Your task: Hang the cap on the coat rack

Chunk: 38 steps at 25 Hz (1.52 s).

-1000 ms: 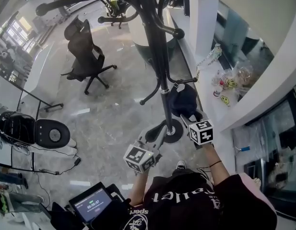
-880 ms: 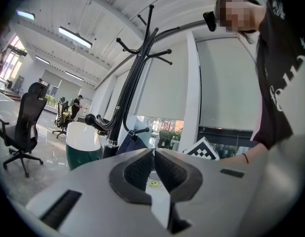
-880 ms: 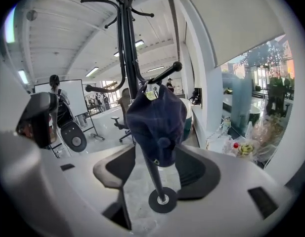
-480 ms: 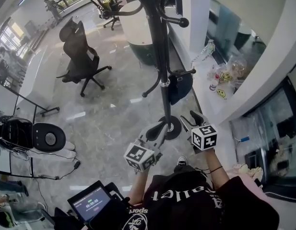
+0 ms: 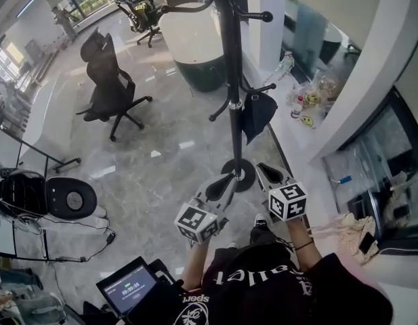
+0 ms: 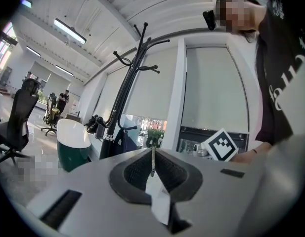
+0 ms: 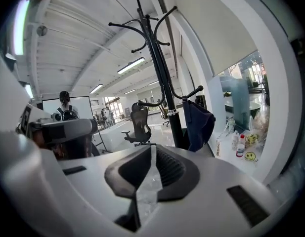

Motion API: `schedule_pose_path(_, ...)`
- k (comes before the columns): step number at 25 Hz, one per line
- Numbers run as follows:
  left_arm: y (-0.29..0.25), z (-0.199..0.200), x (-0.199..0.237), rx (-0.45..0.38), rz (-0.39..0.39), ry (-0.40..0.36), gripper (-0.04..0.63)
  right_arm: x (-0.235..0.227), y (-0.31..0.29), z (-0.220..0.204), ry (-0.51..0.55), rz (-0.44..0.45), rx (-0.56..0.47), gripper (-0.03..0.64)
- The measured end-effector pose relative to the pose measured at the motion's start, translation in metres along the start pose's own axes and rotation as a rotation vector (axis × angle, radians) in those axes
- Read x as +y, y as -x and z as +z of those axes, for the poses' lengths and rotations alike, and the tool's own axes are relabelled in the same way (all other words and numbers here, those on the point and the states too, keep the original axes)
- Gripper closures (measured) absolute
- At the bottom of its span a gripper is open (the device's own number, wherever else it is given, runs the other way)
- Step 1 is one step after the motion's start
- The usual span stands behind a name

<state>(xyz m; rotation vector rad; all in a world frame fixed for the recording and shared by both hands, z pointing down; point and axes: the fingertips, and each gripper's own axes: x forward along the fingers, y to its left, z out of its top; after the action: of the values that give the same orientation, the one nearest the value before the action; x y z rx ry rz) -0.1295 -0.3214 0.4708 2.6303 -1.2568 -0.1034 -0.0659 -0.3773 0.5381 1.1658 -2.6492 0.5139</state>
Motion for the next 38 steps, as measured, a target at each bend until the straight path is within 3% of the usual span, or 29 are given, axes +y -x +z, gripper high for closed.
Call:
schedule_pose_path(11,0.081,-0.032,-0.039,0.048,-0.083,0.008,0.59,0.079,0.068,-0.05,-0.059,-0.065,-0.018,0.595)
schedule_pose_path(22,0.104,-0.038,-0.105,0.039,-0.166,0.014,0.589,0.116,0.14,-0.069,-0.064,-0.088,-0.02,0.597)
schedule_pose_path(30,0.12,-0.036,-0.162,0.028,-0.126,-0.004,0.59,0.139,0.205,-0.085,-0.074,-0.034,-0.04,0.6)
schedule_pose_path(38,0.148,-0.077,-0.264,0.051,-0.099,0.011,0.589,0.15,0.306,-0.135,-0.094,0.012,-0.03,0.6)
